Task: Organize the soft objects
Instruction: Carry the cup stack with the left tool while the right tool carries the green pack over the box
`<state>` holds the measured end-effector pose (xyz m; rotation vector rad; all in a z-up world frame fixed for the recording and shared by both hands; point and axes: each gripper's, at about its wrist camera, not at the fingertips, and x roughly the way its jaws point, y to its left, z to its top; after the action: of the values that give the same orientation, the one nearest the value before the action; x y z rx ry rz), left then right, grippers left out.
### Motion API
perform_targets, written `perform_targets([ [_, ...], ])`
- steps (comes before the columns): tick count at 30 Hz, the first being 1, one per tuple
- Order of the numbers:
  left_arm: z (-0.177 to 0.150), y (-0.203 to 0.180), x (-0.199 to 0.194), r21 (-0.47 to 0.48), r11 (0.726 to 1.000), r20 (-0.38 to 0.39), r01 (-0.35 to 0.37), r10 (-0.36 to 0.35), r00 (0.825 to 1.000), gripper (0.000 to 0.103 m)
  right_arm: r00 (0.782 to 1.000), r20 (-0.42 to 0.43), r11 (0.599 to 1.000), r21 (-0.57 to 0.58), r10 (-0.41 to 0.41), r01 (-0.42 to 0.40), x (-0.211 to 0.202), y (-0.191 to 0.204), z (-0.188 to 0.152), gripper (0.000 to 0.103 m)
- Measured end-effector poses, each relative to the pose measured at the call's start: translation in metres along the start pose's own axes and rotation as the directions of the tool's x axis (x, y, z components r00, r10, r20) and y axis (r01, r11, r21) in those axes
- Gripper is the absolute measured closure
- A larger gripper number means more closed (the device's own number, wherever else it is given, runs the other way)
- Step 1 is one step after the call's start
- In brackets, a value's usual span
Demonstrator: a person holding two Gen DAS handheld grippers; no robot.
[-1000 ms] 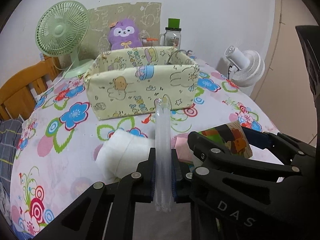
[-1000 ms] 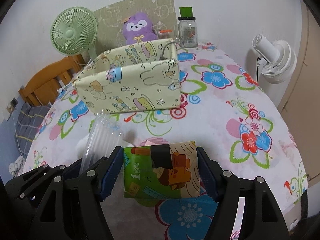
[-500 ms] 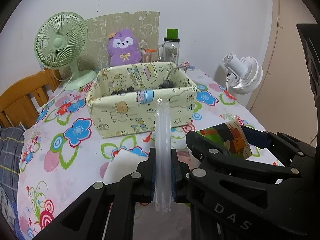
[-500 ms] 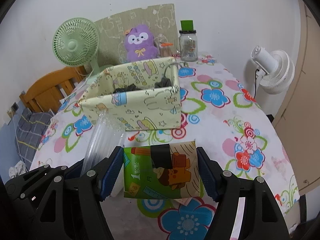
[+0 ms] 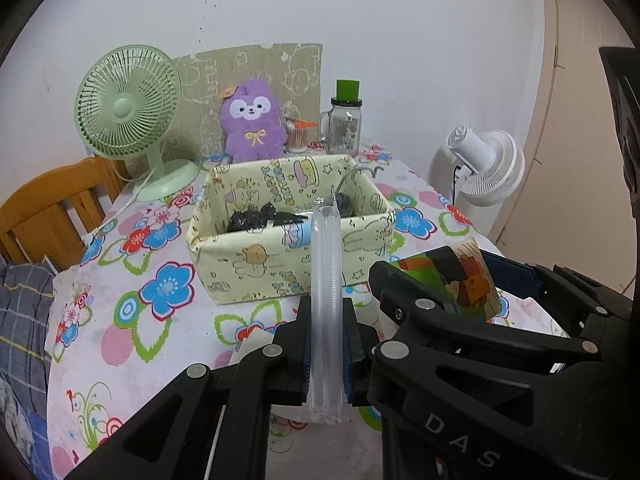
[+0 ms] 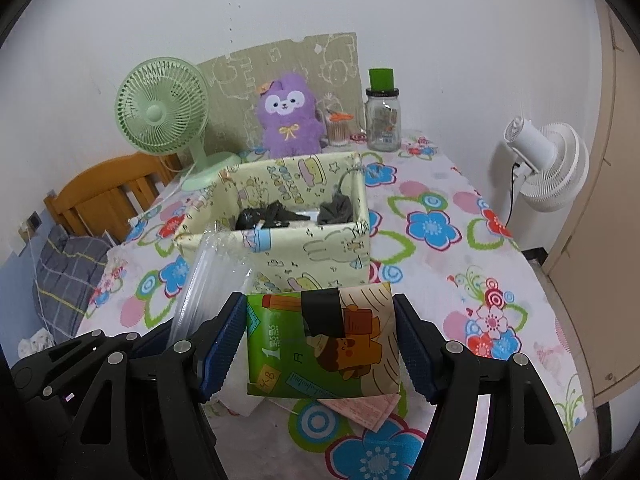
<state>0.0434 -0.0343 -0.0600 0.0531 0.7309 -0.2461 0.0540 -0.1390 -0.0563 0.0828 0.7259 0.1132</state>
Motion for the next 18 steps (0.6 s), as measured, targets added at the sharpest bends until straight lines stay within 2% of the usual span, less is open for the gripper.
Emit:
perform_targets([
  [18,0.024,0.002,-0.012,0.005,1.0,0.052,-0.025,0.025,0.998,0.093,0.998,0.056,1.0,-0.009,0.023,-0.023,-0.011,0.004,0.024,0.028],
])
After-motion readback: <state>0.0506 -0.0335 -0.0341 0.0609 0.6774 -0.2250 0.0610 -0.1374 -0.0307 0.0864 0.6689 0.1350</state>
